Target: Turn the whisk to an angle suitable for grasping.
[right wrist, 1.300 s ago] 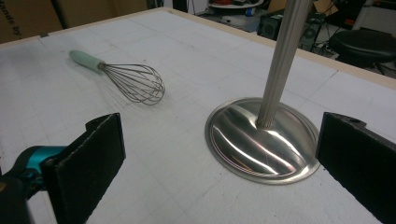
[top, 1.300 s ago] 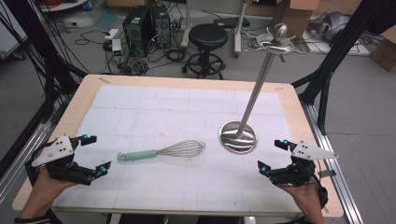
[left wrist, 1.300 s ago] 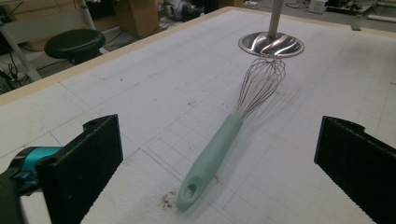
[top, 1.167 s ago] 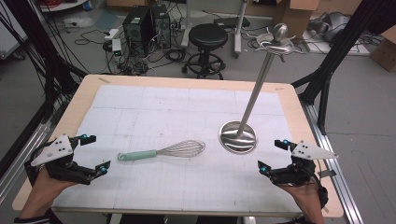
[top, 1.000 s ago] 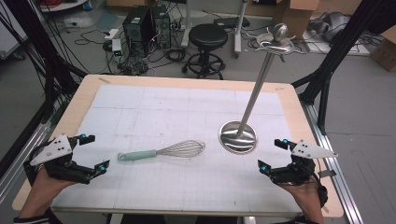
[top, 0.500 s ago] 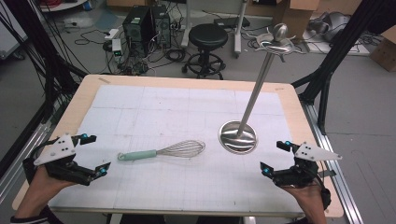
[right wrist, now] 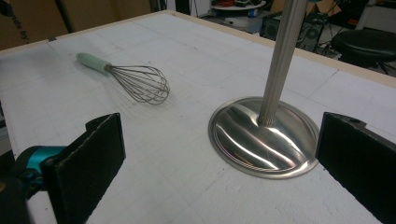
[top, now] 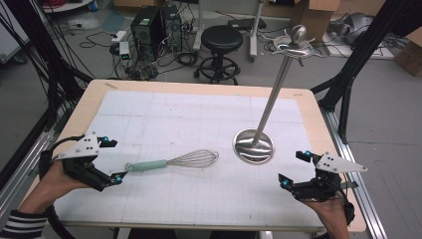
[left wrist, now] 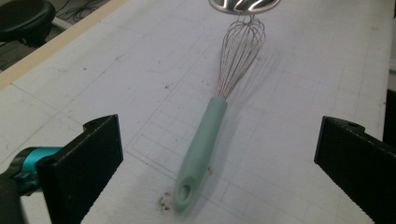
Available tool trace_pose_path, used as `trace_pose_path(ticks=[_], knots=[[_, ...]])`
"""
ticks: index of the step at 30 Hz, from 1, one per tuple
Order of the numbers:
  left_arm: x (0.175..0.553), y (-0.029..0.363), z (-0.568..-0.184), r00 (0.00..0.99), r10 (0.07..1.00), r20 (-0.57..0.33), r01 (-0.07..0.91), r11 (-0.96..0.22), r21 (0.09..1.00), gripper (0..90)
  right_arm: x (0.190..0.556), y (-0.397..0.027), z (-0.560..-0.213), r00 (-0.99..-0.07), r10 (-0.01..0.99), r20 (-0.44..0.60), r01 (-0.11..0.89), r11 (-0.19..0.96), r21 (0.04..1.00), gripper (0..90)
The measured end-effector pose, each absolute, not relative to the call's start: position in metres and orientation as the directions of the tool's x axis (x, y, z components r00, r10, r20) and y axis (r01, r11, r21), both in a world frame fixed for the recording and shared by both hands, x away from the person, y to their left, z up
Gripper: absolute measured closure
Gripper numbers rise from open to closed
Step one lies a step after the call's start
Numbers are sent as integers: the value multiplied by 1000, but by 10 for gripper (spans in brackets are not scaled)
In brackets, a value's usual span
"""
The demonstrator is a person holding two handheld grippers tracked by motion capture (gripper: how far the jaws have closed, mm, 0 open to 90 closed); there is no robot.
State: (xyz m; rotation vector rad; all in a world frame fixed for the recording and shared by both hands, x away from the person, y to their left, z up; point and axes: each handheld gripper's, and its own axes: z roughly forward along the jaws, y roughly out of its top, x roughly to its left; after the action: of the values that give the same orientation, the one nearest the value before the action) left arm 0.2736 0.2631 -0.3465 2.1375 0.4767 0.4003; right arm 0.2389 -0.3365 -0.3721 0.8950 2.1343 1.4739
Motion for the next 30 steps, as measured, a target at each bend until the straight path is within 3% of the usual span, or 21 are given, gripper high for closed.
trace_pose_path(ticks=[16,30], knots=[[309,232,-326,922,368,117,176,-670,721,17,241,-334,-373,-734,678,37,285,258,923,5],[332,204,-348,956,285,70,173,-740,650,17,242,-331,-374,-755,655,38,293,284,913,5]])
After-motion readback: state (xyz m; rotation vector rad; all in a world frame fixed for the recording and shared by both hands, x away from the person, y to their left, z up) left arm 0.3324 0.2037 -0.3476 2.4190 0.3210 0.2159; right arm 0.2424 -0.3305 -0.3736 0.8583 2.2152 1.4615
